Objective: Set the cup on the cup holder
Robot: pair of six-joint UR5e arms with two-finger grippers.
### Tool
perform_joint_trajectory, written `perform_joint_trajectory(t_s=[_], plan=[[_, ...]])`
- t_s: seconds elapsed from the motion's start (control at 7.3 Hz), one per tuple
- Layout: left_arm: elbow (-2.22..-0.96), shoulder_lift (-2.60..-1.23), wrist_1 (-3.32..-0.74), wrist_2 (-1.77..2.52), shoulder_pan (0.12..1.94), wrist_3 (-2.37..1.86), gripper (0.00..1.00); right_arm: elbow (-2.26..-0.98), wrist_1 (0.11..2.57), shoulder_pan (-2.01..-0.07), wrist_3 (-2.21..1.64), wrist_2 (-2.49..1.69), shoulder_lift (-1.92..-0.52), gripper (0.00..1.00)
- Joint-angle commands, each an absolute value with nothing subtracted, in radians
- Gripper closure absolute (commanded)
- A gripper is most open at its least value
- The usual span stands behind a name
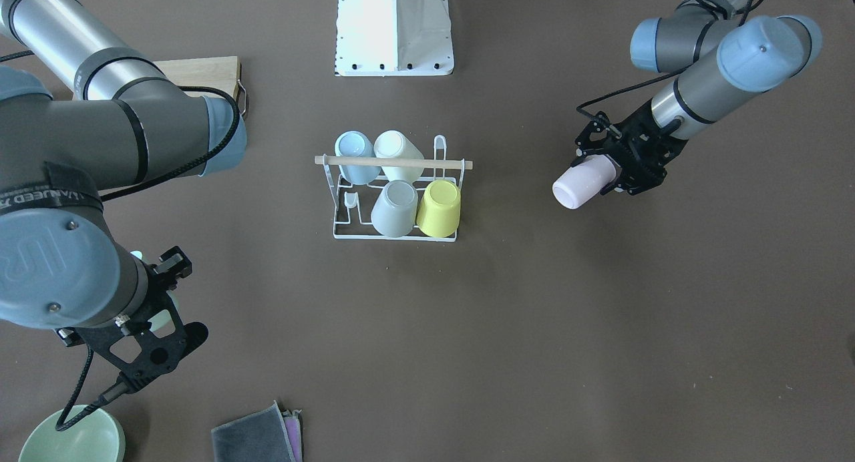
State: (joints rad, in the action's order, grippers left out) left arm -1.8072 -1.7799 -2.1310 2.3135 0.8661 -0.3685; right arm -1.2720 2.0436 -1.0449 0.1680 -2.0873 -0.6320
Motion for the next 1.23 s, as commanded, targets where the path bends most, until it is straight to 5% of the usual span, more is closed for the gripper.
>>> perform_joint_trajectory(t_s=[0.0,0.41,1.1], plan=[[-1.856,-1.639,-2.588,2.141,0.766,-0.549,0.96,-1.456,1.816,-1.045,-0.031,-2.127,-0.753,1.0],[-1.91,-1.563,-2.953,1.731,0.593,-0.549,0.95,-1.496,1.248,-1.045,-0.338,-2.169,-0.88,1.0],[-1.921,-1.65,-3.068,1.071,0.264,-0.376,0.96,-1.486,0.48,-1.034,-0.799,-2.041,-0.963,1.0]])
